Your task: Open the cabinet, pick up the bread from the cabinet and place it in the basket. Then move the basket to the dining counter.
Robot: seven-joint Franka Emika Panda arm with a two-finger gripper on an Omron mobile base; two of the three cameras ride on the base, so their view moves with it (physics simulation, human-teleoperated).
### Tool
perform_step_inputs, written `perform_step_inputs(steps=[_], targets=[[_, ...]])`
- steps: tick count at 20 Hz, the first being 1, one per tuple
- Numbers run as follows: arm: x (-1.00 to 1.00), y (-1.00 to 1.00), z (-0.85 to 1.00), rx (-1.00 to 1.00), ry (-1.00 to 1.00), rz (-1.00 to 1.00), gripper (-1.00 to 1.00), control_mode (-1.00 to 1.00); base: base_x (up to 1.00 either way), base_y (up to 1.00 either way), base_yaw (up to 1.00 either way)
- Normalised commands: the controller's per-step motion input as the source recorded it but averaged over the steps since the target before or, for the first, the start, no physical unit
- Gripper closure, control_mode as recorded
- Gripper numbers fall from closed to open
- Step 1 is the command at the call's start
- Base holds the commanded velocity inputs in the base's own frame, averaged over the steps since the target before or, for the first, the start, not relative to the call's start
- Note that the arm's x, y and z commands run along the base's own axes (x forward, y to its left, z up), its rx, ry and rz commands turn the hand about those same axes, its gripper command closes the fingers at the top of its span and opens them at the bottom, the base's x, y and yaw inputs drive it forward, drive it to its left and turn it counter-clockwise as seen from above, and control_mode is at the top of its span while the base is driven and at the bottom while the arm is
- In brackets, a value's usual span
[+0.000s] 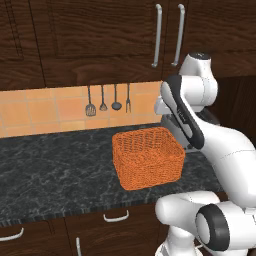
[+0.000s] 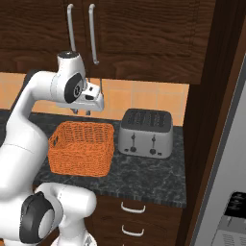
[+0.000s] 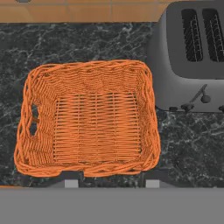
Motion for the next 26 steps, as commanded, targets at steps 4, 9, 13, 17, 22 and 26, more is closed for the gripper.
perform_step_inputs(steps=[4,9,13,17,22,26], targets=[[-0.27,-0.02,0.03,0.00,-0.10,0.00,-1.00,-1.00,0.00,0.00,0.00],[-0.34,0.00,0.43,-0.04,-0.47,0.00,-1.00,-1.00,0.00,0.00,0.00],[-0.16,-0.03,0.74,0.00,-0.49,0.00,-1.00,-1.00,0.00,0.00,0.00],[0.00,0.00,0.86,0.00,-0.36,0.00,-1.00,-1.00,0.00,0.00,0.00],[0.00,-0.20,0.96,0.00,-0.31,-0.03,-1.00,-1.00,0.00,0.00,0.00],[0.01,-0.26,0.93,0.05,-0.15,-0.09,-1.00,-1.00,0.00,0.00,0.00]])
